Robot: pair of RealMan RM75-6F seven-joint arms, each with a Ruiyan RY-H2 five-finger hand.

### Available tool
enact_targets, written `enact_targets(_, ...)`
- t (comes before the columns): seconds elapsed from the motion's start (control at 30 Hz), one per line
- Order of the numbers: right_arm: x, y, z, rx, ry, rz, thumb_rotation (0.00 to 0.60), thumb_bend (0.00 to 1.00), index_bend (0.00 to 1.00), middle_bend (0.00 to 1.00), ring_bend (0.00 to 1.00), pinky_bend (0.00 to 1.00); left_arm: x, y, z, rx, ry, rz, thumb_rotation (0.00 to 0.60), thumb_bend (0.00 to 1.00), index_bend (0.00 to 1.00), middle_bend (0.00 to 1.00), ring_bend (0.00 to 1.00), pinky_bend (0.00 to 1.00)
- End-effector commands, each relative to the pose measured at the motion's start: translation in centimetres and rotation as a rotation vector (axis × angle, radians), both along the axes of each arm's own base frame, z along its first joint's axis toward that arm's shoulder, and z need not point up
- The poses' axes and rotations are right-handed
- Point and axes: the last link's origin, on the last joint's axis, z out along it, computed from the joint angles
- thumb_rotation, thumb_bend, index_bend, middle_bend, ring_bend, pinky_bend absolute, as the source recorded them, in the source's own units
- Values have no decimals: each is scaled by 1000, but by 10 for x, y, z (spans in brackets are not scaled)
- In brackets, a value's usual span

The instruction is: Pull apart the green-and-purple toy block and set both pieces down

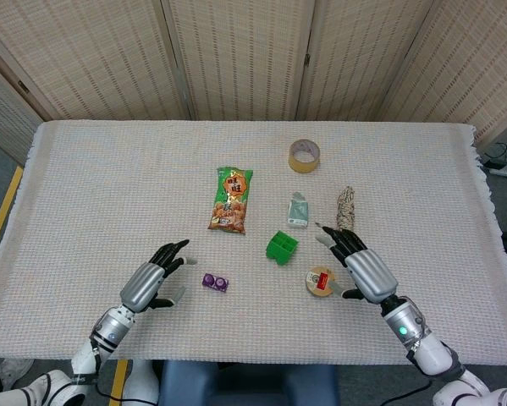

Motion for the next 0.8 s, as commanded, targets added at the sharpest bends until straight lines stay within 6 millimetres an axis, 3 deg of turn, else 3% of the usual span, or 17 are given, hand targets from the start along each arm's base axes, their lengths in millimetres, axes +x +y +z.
enact_targets(0.03,-30,28,30,-184,155,-44,600,398,0,0,0,0,-36,-27,47,123,220,25,600,501,226,0,0,0)
enact_targets(0.17,-46,54,43,-305,216,-76,600,398,0,0,0,0,-65,-35,80,378,487,114,600,500,184,3,0,0)
enact_targets(0.43,-65,89,38,-301,312,-91,600,398,0,0,0,0,-91,-53,119,470,430,206,600,489,153,2,0,0)
enact_targets(0.57,-73,92,37,-302,327,-101,600,398,0,0,0,0,-94,-57,130,471,419,229,600,477,118,0,0,0)
enact_targets(0.8,-75,86,44,-312,299,-111,600,397,0,0,0,0,-91,-61,131,459,465,236,600,462,75,0,0,0)
